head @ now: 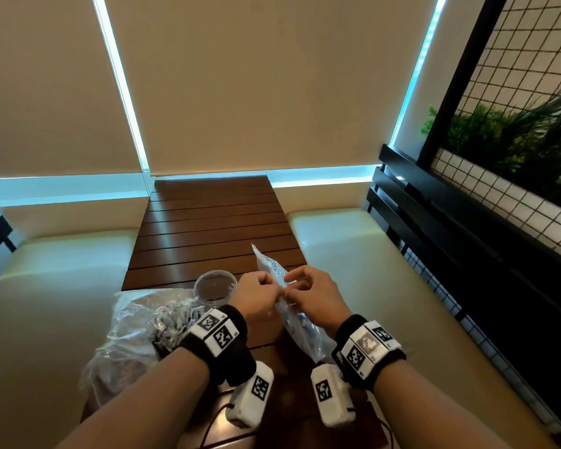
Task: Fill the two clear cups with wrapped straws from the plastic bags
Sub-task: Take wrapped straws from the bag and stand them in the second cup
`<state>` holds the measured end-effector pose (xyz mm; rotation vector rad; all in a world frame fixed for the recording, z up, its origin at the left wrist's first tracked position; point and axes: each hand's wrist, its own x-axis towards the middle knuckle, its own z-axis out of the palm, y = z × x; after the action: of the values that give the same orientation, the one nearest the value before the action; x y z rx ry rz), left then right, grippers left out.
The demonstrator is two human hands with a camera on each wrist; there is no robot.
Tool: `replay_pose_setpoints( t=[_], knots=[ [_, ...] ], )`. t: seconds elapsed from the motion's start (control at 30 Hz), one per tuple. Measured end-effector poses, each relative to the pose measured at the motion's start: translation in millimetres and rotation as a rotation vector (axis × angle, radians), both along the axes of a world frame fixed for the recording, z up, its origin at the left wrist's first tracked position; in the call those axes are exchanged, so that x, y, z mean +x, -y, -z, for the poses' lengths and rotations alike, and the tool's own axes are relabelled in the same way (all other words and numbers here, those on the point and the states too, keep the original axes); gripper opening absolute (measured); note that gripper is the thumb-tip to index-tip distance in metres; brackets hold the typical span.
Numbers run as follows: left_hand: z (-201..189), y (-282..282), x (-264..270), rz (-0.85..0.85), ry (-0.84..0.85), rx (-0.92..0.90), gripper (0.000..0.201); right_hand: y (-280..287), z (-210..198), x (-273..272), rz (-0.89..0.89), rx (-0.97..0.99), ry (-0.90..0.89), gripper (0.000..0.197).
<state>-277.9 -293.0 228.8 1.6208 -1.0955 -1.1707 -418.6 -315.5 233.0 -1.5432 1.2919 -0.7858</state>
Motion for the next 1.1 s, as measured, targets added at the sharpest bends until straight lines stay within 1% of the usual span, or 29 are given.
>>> replay_pose_setpoints(
  t=[0.1, 0.2, 0.27, 0.33, 0.4, 0.47, 0.5, 0.57, 0.63, 0.7, 0.73, 0.77, 0.8, 0.83, 0.87, 0.9, 0.93, 1.0, 1.03, 1.07, 1.1],
  knots=[
    [5.0, -0.7, 5.1, 0.058, 0.094, -0.035, 0.015, -4.6, -0.5, 4.9, 0.075, -0.135, -0.157, 0.012],
    [7.4, -0.6, 7.3, 0.134, 0.21, -0.04, 0.012, -10.4, -1.8, 11.3, 0.077, -0.265, -0.24, 0.019],
    [3.2, -2.8, 5.4, 0.141, 0.278, -0.019, 0.018, -10.5, -0.6, 11.9, 0.104, -0.385, -0.292, 0.022],
    [-1.7, -5.4, 4.2, 0.08, 0.334, -0.013, 0.03, -2.5, 0.8, 2.8, 0.189, -0.443, -0.315, 0.023],
    [-2.1, -3.1, 6.6, 0.003, 0.398, -0.011, 0.034, 10.6, 1.9, -13.4, 0.278, -0.473, -0.343, 0.022],
    [-0.9, -2.9, 6.9, -0.03, 0.519, -0.016, 0.033, 24.5, 4.4, -29.5, 0.284, -0.534, -0.464, 0.018],
    [0.7, -3.8, 7.3, -0.059, 0.55, -0.02, 0.031, 29.5, 4.9, -36.9, 0.268, -0.556, -0.53, 0.017],
    [1.2, -3.8, 9.7, -0.105, 0.527, -0.028, 0.028, 40.0, 4.0, -51.5, 0.255, -0.565, -0.645, 0.016],
    [-0.8, -4.9, 13.0, -0.123, 0.502, -0.027, 0.025, 50.4, -1.9, -68.4, 0.245, -0.504, -0.74, 0.016],
    [-3.1, -4.4, 10.7, -0.107, 0.472, -0.053, 0.024, 57.6, -9.8, -80.6, 0.188, -0.433, -0.836, 0.021],
    [-4.6, -3.3, 7.2, -0.085, 0.477, -0.081, 0.025, 59.1, -14.7, -81.8, 0.154, -0.438, -0.878, 0.021],
    [-6.6, -1.8, 2.3, -0.063, 0.516, -0.115, 0.026, 58.8, -19.7, -78.7, 0.114, -0.488, -0.898, 0.021],
    [-8.9, 0.0, -3.1, -0.041, 0.568, -0.148, 0.028, 57.1, -25.4, -72.1, 0.048, -0.576, -0.876, 0.02],
    [-10.0, 2.4, -8.3, -0.021, 0.6, -0.181, 0.029, 54.8, -31.3, -63.3, -0.051, -0.646, -0.812, 0.02],
    [-11.3, 4.8, -13.6, -0.004, 0.614, -0.211, 0.03, 52.8, -35.9, -53.0, -0.174, -0.665, -0.727, 0.021],
    [-11.7, 7.5, -17.5, 0.01, 0.609, -0.231, 0.03, 51.4, -38.4, -42.2, -0.296, -0.618, -0.679, 0.021],
    [-12.6, 9.5, -20.7, 0.009, 0.597, -0.244, 0.031, 51.0, -38.0, -32.1, -0.402, -0.544, -0.679, 0.022],
    [-8.6, 13.3, -23.0, -0.034, 0.537, -0.259, 0.037, 55.8, -25.5, -19.4, -0.501, -0.436, -0.755, 0.02],
    [-4.7, 14.6, -21.2, -0.088, 0.526, -0.259, 0.041, 59.2, -15.7, -17.7, -0.508, -0.402, -0.796, 0.025],
    [-0.1, 16.0, -17.5, -0.147, 0.559, -0.237, 0.042, 63.1, -3.4, -17.9, -0.508, -0.382, -0.833, 0.038],
    [6.3, 18.0, -11.7, -0.192, 0.632, -0.2, 0.039, 64.7, 6.2, -20.4, -0.501, -0.347, -0.883, 0.054]
  ],
)
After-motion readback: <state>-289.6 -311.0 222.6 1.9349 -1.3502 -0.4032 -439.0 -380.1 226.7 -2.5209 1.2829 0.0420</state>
